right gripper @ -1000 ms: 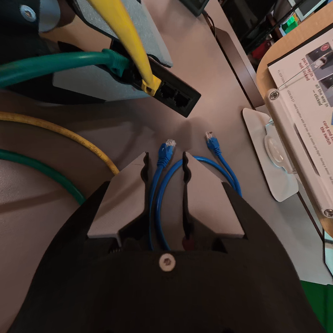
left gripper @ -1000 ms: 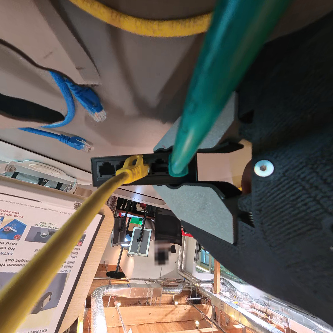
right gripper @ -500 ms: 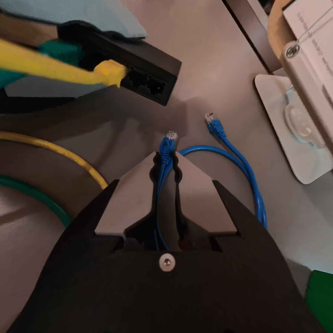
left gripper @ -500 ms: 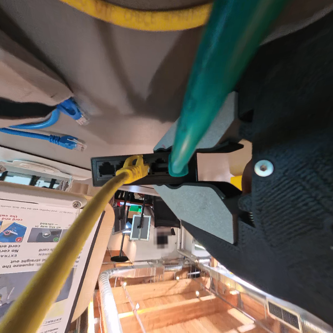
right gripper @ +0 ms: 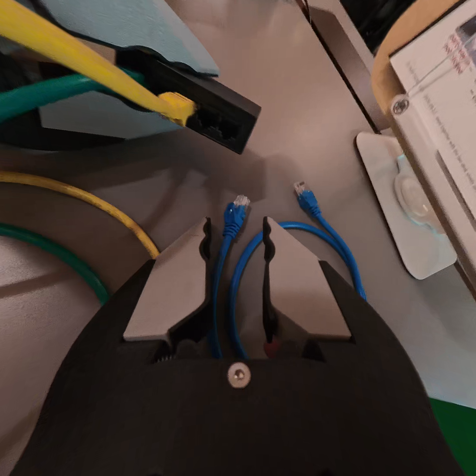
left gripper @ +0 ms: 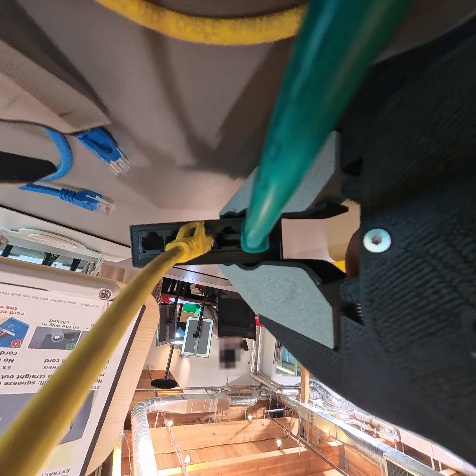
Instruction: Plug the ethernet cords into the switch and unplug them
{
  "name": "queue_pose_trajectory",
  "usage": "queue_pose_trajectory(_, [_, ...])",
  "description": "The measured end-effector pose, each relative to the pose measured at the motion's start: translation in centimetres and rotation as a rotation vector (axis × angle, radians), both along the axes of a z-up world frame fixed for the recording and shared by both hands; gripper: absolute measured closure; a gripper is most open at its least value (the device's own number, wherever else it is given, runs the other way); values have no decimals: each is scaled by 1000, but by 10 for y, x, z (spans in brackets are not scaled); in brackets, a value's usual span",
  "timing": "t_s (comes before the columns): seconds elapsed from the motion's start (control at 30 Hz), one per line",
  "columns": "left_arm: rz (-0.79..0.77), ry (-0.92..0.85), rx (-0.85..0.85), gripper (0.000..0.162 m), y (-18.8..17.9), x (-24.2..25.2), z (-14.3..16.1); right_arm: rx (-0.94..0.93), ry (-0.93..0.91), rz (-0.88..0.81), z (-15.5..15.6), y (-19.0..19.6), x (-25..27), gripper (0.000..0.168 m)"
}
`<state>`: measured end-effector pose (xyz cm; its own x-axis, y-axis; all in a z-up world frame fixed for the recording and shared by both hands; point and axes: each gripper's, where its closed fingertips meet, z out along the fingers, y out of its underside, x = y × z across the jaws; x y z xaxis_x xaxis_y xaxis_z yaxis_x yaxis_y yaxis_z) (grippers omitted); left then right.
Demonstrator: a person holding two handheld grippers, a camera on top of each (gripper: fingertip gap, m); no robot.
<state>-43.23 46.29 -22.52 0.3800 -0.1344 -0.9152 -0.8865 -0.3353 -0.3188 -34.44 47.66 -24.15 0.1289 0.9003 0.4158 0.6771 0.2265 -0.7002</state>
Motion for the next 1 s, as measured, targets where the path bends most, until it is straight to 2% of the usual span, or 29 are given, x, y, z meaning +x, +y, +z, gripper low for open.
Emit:
queue_pose_trajectory(0.1, [-4,-8,5,136,0,1,1,21,9,19,2,-5,-7,138])
queue_pose_trajectory(0.17, [-5,-14,5,136,-1,1,2,5,-42,1,-9,-1,-8,142])
queue_pose_trajectory(0.2, [-4,-17,4,136,-1,1,1,-8,-41,-36,-12,4,-8,153])
queue_pose_trajectory(0.5, [-4,-25,-7,136,-1,2,-1,-135,-16,-69,-15,11,-11,152])
queue_pose_trajectory(0.7, [12,-19,-30,136,-1,-1,-6,-361,4,-46,-18,9,-11,153])
queue_pose_trajectory(0.87, [33,-18,-36,136,0,-6,-7,-375,3,-19,-17,4,-10,155])
queue_pose_trajectory(1.0, [41,43,-18,136,3,-10,-3,-529,120,25,3,-10,-11,156])
